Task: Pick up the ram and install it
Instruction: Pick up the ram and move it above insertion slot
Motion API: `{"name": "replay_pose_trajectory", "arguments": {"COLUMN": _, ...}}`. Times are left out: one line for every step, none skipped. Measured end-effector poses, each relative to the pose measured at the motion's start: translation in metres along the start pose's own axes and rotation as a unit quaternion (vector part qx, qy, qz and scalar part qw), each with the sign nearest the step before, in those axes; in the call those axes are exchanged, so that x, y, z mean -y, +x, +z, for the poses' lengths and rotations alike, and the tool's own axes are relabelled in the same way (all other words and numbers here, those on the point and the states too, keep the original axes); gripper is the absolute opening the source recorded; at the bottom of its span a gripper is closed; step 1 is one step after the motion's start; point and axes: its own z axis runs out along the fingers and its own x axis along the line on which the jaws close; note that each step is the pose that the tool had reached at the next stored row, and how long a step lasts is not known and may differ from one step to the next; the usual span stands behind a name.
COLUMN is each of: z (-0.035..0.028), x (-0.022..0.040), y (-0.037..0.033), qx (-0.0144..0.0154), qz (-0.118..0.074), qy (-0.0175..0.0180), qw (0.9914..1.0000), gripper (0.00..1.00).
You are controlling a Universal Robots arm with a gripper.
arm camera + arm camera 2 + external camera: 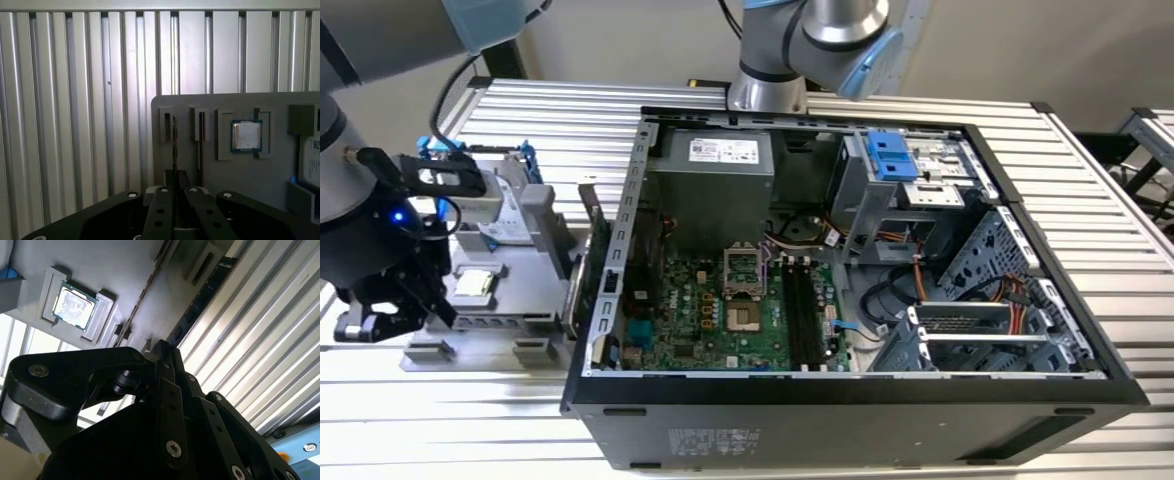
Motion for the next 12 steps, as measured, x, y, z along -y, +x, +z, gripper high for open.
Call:
{"name": "replay_pose_trajectory", "arguments": {"z": -0.0013, "x": -0.0001, "y": -0.0002, "qx": 0.0, "qz": 0.0, "qy": 0.0001, "qw": 1.0, "gripper": 0.0}}
{"name": "replay_pose_trajectory", "arguments": {"z": -0.0026, "x": -0.0001, "y": -0.0005, "qx": 0.0, "qz": 0.0, "qy": 0.0002, "qw": 1.0, "gripper": 0.0}}
{"name": "replay_pose_trajectory", "arguments": {"z": -0.0041, "x": -0.0001, "y": -0.0007, "qx": 0.0, "qz": 0.0, "qy": 0.0003, "qw": 1.0, "gripper": 0.0}}
{"name": "replay_pose_trajectory", "arguments": {"z": -0.0057, "x": -0.0001, "y": -0.0009, "qx": 0.0, "qz": 0.0, "qy": 0.0003, "qw": 1.0, "gripper": 0.0}}
{"name": "replay_pose_trajectory", "arguments": {"z": -0.0072, "x": -0.0002, "y": -0.0012, "qx": 0.0, "qz": 0.0, "qy": 0.0003, "qw": 1.0, "gripper": 0.0}}
{"name": "replay_pose_trajectory", "arguments": {"z": -0.0087, "x": -0.0002, "y": -0.0015, "qx": 0.0001, "qz": 0.0, "qy": 0.0004, "qw": 1.0, "gripper": 0.0}}
{"name": "replay_pose_trajectory", "arguments": {"z": -0.0101, "x": -0.0002, "y": -0.0017, "qx": 0.0001, "qz": 0.0, "qy": 0.0005, "qw": 1.0, "gripper": 0.0}}
{"name": "replay_pose_trajectory", "arguments": {"z": -0.0112, "x": -0.0002, "y": -0.0021, "qx": 0.0001, "qz": 0.0, "qy": 0.0007, "qw": 1.0, "gripper": 0.0}}
{"name": "replay_pose_trajectory", "arguments": {"z": -0.0123, "x": -0.0003, "y": -0.0024, "qx": 0.0001, "qz": 0.0, "qy": 0.0008, "qw": 1.0, "gripper": 0.0}}
{"name": "replay_pose_trajectory", "arguments": {"z": -0.0134, "x": -0.0003, "y": -0.0026, "qx": 0.0001, "qz": 0.0, "qy": 0.0009, "qw": 1.0, "gripper": 0.0}}
{"name": "replay_pose_trajectory", "arguments": {"z": -0.0146, "x": -0.0003, "y": -0.0028, "qx": 0.0002, "qz": -0.001, "qy": 0.001, "qw": 1.0, "gripper": 0.0}}
{"name": "replay_pose_trajectory", "arguments": {"z": -0.0159, "x": -0.0003, "y": -0.0031, "qx": 0.0002, "qz": -0.001, "qy": 0.0011, "qw": 1.0, "gripper": 0.0}}
